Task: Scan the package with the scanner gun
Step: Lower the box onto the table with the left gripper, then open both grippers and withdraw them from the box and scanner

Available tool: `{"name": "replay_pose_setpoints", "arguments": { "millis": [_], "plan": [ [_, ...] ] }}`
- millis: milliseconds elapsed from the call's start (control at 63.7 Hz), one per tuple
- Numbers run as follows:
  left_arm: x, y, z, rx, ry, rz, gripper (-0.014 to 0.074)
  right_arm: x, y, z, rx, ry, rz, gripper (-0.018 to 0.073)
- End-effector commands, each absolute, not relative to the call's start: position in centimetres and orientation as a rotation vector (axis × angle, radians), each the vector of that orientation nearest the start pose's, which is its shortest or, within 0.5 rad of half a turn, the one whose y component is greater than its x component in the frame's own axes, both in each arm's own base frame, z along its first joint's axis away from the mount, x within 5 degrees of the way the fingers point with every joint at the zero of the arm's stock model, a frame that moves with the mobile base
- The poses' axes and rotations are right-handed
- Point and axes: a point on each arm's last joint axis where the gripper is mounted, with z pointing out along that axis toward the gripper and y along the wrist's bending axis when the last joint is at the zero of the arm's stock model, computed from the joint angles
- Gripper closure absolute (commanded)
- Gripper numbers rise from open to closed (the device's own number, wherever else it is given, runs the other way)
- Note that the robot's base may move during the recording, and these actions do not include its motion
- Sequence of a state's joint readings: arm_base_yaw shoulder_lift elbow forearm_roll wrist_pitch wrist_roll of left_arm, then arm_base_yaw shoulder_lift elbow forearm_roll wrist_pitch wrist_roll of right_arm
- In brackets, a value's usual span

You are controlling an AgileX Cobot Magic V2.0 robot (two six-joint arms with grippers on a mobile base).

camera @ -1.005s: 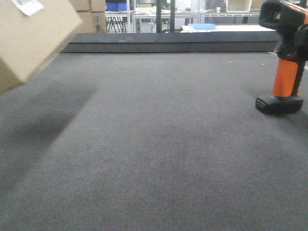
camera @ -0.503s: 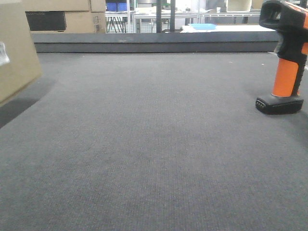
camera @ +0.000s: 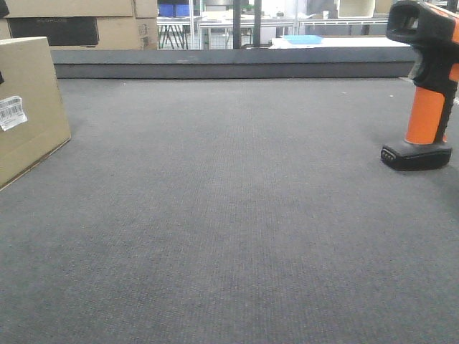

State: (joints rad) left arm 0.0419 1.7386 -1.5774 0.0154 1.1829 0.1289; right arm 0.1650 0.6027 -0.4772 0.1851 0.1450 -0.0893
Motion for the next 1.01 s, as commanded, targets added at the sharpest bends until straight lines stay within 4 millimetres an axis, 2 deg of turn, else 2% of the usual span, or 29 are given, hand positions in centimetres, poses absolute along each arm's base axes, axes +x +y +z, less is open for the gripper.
{"name": "replay_pose_setpoints", "arguments": {
  "millis": [0, 31, 141, 314, 471, 581, 707, 801, 989],
  "plan": [
    [36.2, 1.4, 31.9, 0.118, 2.813, 0.046, 0.0014, 12.7, 2.3, 31.2, -0.088, 1.737, 0.196, 0.0713],
    [36.2, 1.4, 32.0, 0.118, 2.811, 0.046, -0.0032, 12.7, 2.3, 31.2, -0.088, 1.739, 0.196, 0.0713],
    [35.3, 1.3, 33.5, 0.114, 2.770, 0.041, 0.0064, 12.6, 2.3, 31.0, -0.101, 1.761, 0.188, 0.0713],
    [32.9, 1.1, 37.3, 0.106, 2.647, 0.030, 0.0189, 12.6, 2.3, 30.9, -0.106, 1.776, 0.184, 0.0713],
    [30.0, 1.0, 40.7, 0.101, 2.506, 0.043, 0.0393, 12.6, 2.0, 30.6, -0.098, 1.801, 0.157, 0.0713],
    [27.9, 0.9, 42.1, 0.096, 2.392, 0.053, 0.0552, 12.6, 1.0, 30.4, -0.032, 1.834, 0.104, 0.0713],
    [25.1, 0.8, 41.3, 0.091, 2.304, 0.060, 0.0710, 12.6, 0.4, 30.2, 0.016, 1.847, 0.068, 0.0713],
    [22.8, 0.7, 40.5, 0.086, 2.228, 0.066, 0.0707, 12.6, 0.5, 30.1, 0.007, 1.865, 0.075, 0.0713],
    [17.9, 0.6, 37.1, 0.078, 2.054, 0.083, 0.0707, 12.1, 0.6, 29.7, -0.002, 1.908, 0.082, 0.0713]
  ]
}}
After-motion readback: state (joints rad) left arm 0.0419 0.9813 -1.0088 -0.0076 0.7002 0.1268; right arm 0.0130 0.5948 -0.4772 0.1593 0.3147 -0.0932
